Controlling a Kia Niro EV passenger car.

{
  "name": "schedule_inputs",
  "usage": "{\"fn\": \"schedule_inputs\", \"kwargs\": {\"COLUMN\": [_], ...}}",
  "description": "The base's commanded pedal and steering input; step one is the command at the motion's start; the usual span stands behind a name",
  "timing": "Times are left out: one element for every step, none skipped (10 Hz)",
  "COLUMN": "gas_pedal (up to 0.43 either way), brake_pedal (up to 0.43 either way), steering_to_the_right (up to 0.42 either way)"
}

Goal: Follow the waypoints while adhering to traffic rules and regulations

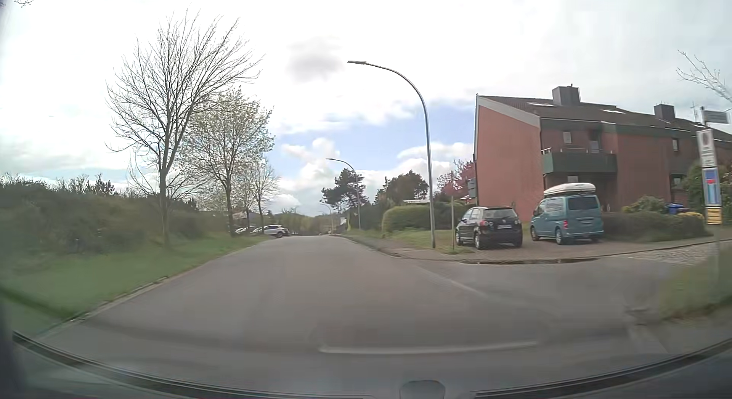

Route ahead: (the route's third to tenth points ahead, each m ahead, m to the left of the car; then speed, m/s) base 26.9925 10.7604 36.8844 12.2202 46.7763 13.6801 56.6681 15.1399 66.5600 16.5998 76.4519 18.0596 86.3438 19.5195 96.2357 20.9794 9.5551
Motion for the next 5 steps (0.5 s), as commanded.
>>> {"fn": "schedule_inputs", "kwargs": {"gas_pedal": [0.177,0.177,0.177,0.177,0.177], "brake_pedal": [0.0,0.0,0.0,0.0,0.0], "steering_to_the_right": [-0.115,-0.104,-0.094,-0.079,-0.065]}}
